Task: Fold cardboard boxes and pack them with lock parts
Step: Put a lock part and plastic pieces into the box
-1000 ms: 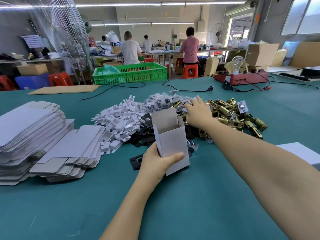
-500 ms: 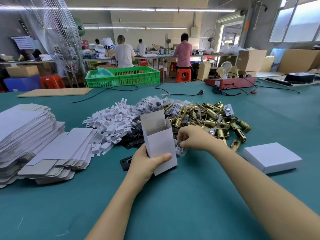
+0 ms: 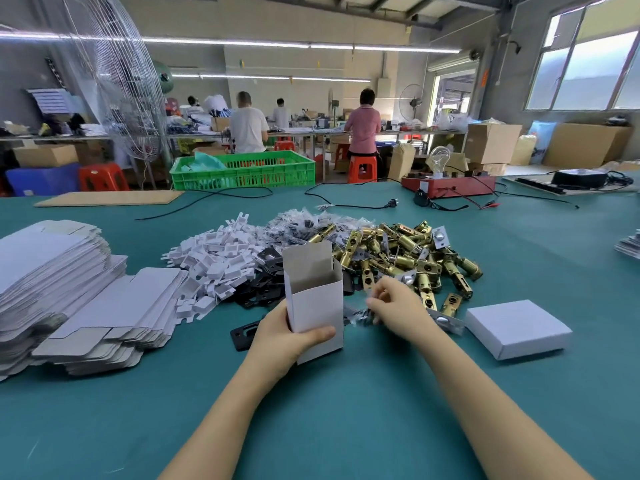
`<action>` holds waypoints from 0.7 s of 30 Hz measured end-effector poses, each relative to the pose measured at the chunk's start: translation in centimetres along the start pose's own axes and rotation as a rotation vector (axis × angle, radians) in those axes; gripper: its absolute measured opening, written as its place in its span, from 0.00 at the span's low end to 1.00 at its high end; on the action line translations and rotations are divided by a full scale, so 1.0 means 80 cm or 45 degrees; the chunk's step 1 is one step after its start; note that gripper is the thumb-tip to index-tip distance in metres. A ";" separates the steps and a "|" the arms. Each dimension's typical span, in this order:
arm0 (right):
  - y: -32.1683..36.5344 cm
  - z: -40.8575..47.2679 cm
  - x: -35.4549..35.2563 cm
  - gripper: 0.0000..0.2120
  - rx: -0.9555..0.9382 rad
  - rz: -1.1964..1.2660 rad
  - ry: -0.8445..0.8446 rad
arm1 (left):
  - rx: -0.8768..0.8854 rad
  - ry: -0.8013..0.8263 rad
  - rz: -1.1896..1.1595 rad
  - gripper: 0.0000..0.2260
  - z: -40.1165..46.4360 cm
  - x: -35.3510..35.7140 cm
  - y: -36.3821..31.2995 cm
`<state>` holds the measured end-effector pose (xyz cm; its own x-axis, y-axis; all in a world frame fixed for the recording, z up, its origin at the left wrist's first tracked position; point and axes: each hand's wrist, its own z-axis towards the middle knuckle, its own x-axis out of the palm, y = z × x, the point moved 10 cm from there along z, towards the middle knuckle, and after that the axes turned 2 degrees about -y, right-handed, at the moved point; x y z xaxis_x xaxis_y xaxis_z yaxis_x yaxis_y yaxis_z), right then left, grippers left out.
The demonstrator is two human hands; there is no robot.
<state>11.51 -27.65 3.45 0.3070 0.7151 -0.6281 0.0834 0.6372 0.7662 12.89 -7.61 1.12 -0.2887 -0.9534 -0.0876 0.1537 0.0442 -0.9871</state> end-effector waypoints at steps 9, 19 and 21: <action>0.120 -0.037 -0.115 0.07 -0.233 0.852 0.018 | 0.083 0.087 0.160 0.20 -0.013 0.015 -0.012; 0.215 -0.092 -0.075 0.06 -0.752 -0.219 0.126 | 0.157 0.068 0.240 0.21 -0.016 0.019 -0.021; 0.216 -0.090 -0.063 0.05 -0.778 -0.296 0.080 | 0.139 0.066 0.224 0.21 -0.014 0.018 -0.019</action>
<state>4.55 -18.18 18.89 0.2887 0.5424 -0.7890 -0.4184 0.8127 0.4056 11.15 -8.72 2.35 -0.2959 -0.9172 -0.2668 0.3066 0.1734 -0.9359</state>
